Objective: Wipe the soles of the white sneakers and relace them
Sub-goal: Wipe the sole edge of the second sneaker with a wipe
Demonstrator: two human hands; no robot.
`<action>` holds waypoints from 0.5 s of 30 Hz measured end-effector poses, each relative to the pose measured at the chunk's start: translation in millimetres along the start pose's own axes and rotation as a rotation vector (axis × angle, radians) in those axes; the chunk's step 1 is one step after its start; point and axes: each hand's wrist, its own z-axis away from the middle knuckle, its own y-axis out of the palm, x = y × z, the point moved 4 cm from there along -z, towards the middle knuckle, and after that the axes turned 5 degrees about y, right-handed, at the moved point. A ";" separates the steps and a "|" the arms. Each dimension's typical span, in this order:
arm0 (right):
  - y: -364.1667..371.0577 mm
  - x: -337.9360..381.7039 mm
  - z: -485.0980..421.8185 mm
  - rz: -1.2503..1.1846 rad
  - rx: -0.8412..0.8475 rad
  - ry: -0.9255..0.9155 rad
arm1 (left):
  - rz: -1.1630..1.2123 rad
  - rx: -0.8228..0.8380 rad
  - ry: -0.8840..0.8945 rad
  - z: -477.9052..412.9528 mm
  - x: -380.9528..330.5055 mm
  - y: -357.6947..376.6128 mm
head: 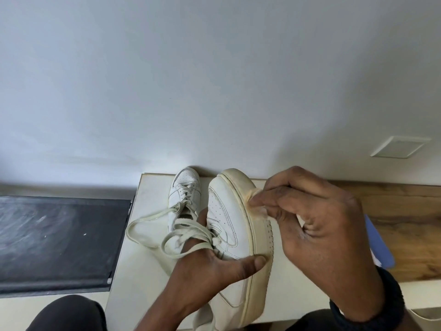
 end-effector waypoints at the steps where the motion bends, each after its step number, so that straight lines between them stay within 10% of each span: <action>1: 2.3 2.2 3.0 -0.006 0.041 -0.017 | -0.008 -0.009 -0.002 -0.4 -1.6 -1.1; 15: -19.2 -0.6 6.0 0.079 -0.183 0.038 | -0.200 0.059 0.082 -1.3 -0.1 -16.6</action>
